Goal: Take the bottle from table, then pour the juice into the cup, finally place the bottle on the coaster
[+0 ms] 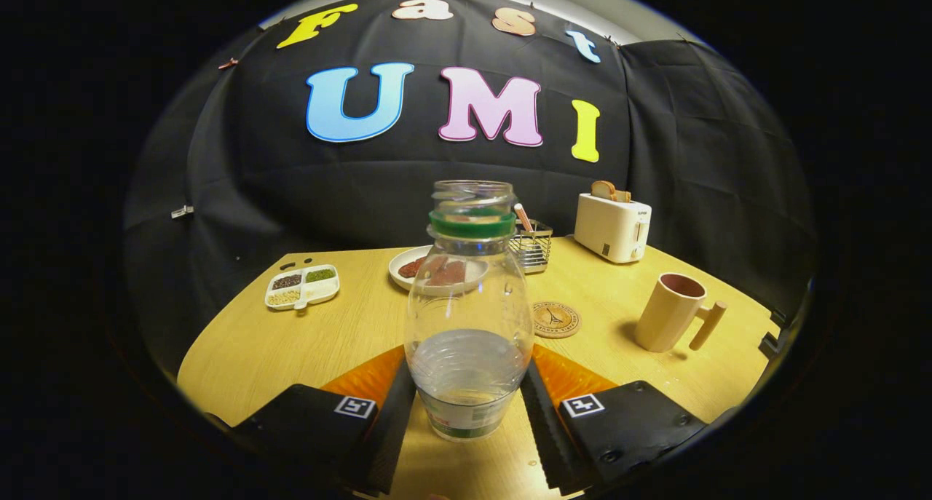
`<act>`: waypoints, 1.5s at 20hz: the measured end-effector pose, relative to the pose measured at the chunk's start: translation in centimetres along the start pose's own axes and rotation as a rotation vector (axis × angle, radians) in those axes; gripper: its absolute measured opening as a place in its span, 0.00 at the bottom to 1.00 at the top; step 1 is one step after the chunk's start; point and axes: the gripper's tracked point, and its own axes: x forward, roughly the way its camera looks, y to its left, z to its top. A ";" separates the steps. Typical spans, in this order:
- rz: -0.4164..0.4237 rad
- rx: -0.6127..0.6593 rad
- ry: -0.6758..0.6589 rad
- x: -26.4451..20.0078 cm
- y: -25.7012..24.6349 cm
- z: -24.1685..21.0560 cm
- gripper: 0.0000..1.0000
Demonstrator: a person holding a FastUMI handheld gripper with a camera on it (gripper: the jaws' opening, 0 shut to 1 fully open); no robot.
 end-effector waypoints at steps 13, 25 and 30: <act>0.028 0.178 -0.003 -1.5 -2.3 4.3 0.73; 0.146 0.536 0.032 -0.3 -6.6 8.6 0.73; 0.167 0.620 0.074 0.4 -7.9 8.4 0.73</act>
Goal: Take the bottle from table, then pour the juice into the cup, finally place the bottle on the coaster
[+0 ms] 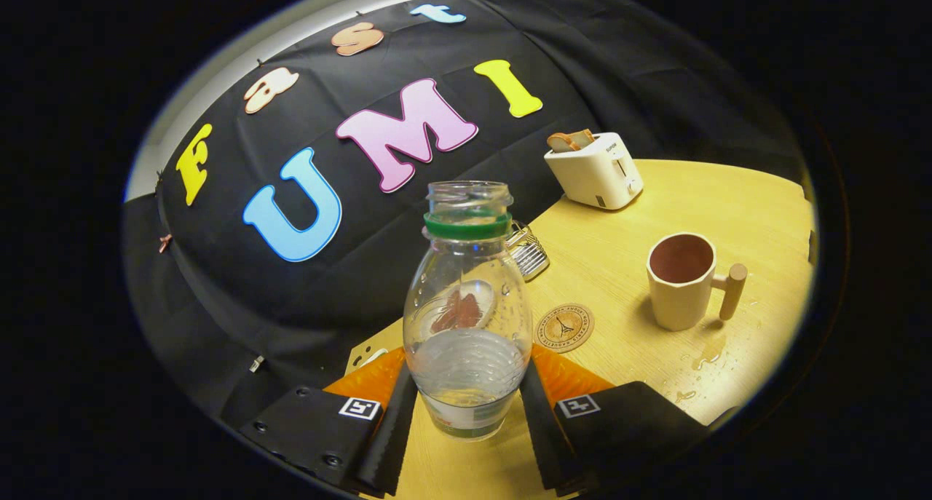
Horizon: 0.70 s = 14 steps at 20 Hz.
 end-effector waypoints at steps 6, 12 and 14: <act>-0.010 0.167 0.048 1.7 -2.0 0.5 0.73; -0.039 0.318 0.067 3.0 -4.7 1.2 0.73; -0.056 0.372 0.072 3.4 -5.7 1.3 0.73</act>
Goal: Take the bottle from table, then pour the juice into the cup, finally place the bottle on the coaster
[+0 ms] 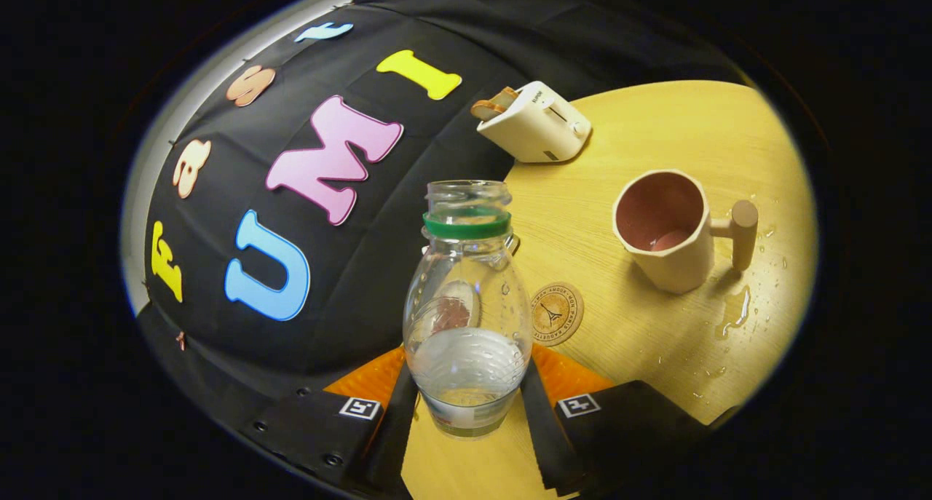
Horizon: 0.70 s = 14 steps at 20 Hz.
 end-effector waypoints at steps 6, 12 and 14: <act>-0.047 0.145 0.001 1.3 -2.3 1.8 0.73; -0.097 0.261 -0.006 2.4 -3.8 3.1 0.73; -0.111 0.299 0.011 2.6 -4.2 2.9 0.73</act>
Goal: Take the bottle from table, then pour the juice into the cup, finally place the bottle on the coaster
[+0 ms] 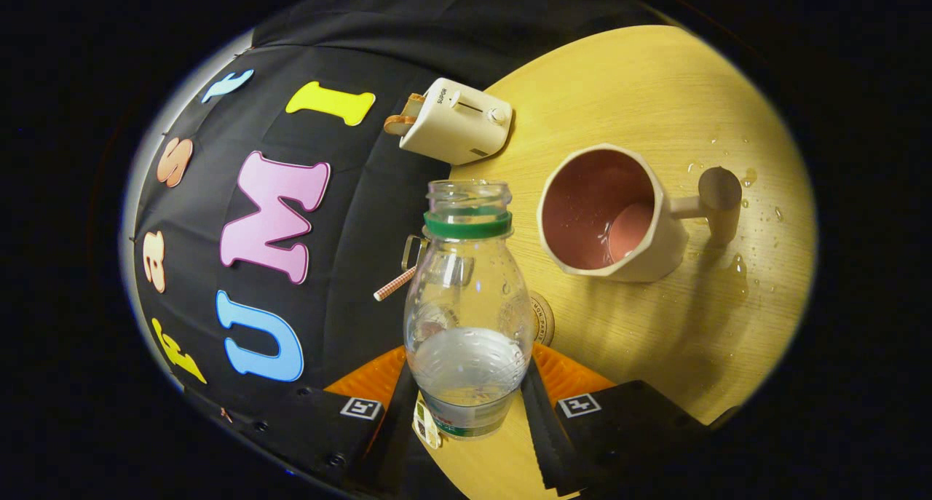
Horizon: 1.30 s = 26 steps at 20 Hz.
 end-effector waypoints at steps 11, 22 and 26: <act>-0.024 0.287 0.057 0.2 -0.4 -0.5 0.73; -0.035 0.436 0.105 0.6 -0.6 -0.1 0.73; -0.035 0.483 0.116 0.8 -0.5 0.3 0.73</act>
